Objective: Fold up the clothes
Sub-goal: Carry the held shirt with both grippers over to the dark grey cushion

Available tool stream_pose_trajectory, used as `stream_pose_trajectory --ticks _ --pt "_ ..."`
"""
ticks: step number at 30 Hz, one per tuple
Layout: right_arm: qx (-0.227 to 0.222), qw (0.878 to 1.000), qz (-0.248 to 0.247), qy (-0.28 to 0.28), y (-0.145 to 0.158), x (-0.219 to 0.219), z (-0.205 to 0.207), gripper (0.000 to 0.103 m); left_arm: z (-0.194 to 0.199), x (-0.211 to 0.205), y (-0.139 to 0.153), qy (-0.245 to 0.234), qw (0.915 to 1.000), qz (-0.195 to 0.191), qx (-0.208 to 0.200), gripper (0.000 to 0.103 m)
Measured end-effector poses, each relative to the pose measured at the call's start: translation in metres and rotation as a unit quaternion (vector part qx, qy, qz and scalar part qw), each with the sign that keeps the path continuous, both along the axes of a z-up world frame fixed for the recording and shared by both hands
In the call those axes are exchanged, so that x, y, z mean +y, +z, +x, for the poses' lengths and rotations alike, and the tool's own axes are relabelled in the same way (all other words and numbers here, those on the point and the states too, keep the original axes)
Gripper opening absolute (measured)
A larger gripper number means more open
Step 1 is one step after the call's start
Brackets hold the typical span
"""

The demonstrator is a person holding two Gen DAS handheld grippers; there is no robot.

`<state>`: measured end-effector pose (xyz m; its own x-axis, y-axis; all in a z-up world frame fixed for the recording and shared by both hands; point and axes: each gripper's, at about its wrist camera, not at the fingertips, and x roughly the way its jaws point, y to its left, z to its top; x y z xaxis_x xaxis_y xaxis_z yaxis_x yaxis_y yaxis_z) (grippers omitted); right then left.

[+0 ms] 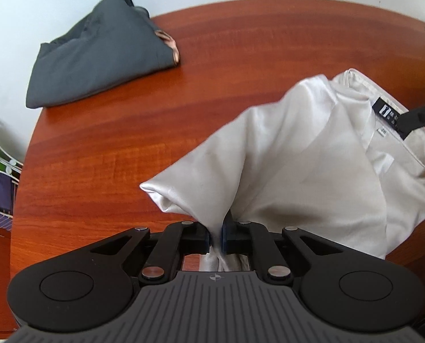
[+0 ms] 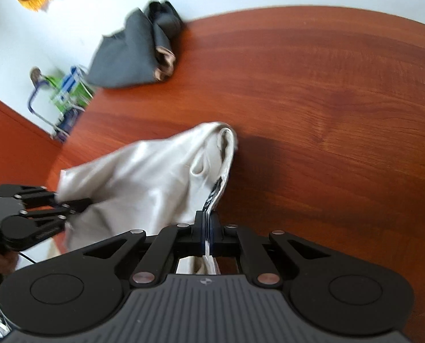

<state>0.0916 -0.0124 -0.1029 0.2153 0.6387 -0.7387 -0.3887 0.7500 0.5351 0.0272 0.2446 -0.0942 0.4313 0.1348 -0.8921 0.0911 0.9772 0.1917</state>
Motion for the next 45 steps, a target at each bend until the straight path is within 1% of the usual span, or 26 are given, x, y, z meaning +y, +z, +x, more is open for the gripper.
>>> stream_pose_trajectory --ticks 3,6,12,15,20,23,25,26,29,33,34,37,41,45 --pt "-0.009 1.000 0.022 -0.007 0.016 0.008 -0.010 0.003 -0.001 0.005 0.007 -0.005 0.9999 0.011 -0.009 0.008" --pt "-0.012 0.999 0.038 0.003 0.025 0.023 -0.015 0.002 -0.003 0.015 0.015 -0.002 0.9996 0.020 -0.021 0.007" --pt "-0.014 0.997 0.067 0.018 0.038 0.051 -0.019 0.002 -0.008 0.039 0.030 0.021 0.9980 0.046 -0.036 0.006" --pt "-0.018 0.997 0.076 0.024 0.046 0.066 -0.018 0.002 -0.009 0.058 0.038 0.034 0.9967 0.057 -0.046 0.006" --pt "-0.036 0.996 0.080 0.032 0.063 0.111 -0.006 0.002 0.000 0.099 0.053 0.044 0.9953 0.056 -0.066 0.006" --pt "-0.045 0.995 0.082 0.032 0.069 0.130 -0.001 0.002 0.013 0.129 0.060 0.036 0.9946 0.057 -0.079 0.006" --pt "-0.048 0.995 0.087 0.018 0.074 0.154 0.010 0.002 0.021 0.144 0.063 0.029 0.9945 0.056 -0.084 0.006" --pt "-0.049 0.995 0.089 0.014 0.075 0.160 0.012 0.002 0.028 0.156 0.066 0.023 0.9944 0.055 -0.087 0.006" --pt "-0.052 0.994 0.097 -0.021 0.082 0.202 0.033 0.002 0.054 0.195 0.074 -0.001 0.9941 0.055 -0.093 0.006" --pt "-0.064 0.993 0.089 -0.043 0.093 0.238 0.066 0.002 0.096 0.246 0.084 -0.029 0.9930 0.058 -0.099 0.006" --pt "-0.067 0.993 0.087 -0.048 0.096 0.247 0.074 0.002 0.102 0.252 0.085 -0.033 0.9928 0.058 -0.099 0.006" --pt "-0.075 0.992 0.081 -0.064 0.103 0.274 0.099 0.002 0.141 0.287 0.093 -0.054 0.9915 0.059 -0.102 0.006" --pt "-0.087 0.990 0.074 -0.085 0.114 0.310 0.132 0.002 0.189 0.321 0.105 -0.071 0.9915 0.051 -0.096 0.006" --pt "-0.098 0.988 0.061 -0.102 0.124 0.345 0.170 0.002 0.236 0.342 0.117 -0.091 0.9906 0.047 -0.090 0.006"
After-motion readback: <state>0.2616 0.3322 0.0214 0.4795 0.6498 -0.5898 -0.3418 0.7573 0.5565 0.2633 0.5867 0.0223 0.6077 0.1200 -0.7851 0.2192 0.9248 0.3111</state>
